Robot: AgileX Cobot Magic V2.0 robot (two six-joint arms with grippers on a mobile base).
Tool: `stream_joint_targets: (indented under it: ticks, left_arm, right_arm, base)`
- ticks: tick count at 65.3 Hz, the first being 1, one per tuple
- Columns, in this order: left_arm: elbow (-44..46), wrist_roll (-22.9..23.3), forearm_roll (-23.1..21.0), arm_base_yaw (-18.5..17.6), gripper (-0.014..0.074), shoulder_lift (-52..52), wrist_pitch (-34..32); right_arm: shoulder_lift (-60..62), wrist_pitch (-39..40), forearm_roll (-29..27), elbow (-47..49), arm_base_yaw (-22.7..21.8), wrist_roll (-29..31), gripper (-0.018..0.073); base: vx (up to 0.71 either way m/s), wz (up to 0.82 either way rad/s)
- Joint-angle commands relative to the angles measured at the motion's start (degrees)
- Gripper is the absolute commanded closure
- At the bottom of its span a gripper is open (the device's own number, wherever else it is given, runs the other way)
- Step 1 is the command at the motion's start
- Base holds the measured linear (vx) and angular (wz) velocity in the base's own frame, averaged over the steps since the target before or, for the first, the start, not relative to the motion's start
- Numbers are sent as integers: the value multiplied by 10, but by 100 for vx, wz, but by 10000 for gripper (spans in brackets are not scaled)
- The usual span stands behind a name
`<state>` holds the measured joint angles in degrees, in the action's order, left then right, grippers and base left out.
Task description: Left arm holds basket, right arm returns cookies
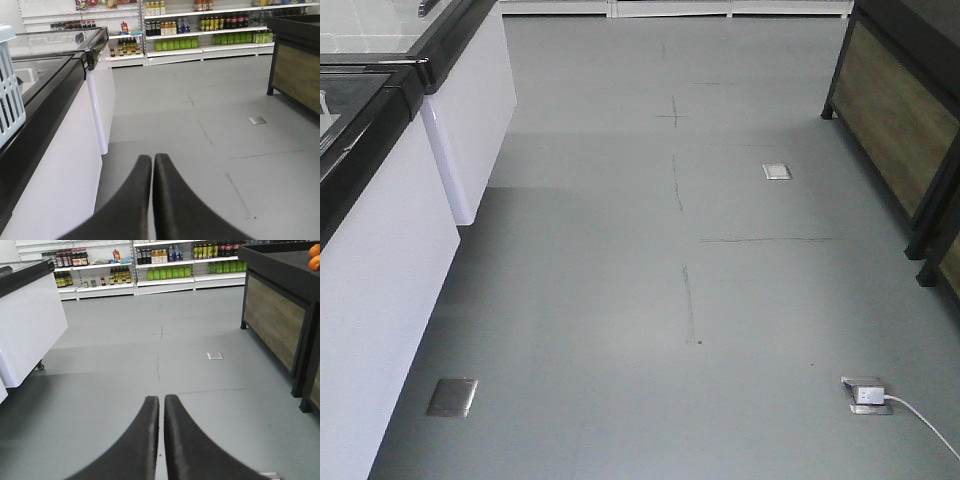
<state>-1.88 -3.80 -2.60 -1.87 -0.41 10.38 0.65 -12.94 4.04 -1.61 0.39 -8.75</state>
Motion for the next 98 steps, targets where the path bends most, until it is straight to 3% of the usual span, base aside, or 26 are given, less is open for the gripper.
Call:
stream_joint_targets:
  ticks: [1, 56, 68, 94, 98]
  left_arm:
    - [17, 1, -4, -4, 602, -9, -39]
    - [17, 1, -4, -4, 602, -9, -42]
    - [17, 0, 13, -4, 602, -9, -48]
    - [17, 6, 11, -4, 602, -9, -100]
    - [17, 6, 11, -4, 602, -9, -132]
  right_arm:
    - [7, 40, 4, -10, -4, 1, 565]
    - [7, 40, 4, -10, -4, 1, 565]
    - [7, 40, 4, -10, -4, 1, 565]
    - [7, 40, 4, -10, -4, 1, 565]
    - [7, 40, 4, -10, -4, 1, 565]
  base:
    - [0, 0]
    - [0, 0]
    - [0, 0]
    - [0, 0]
    - [0, 0]
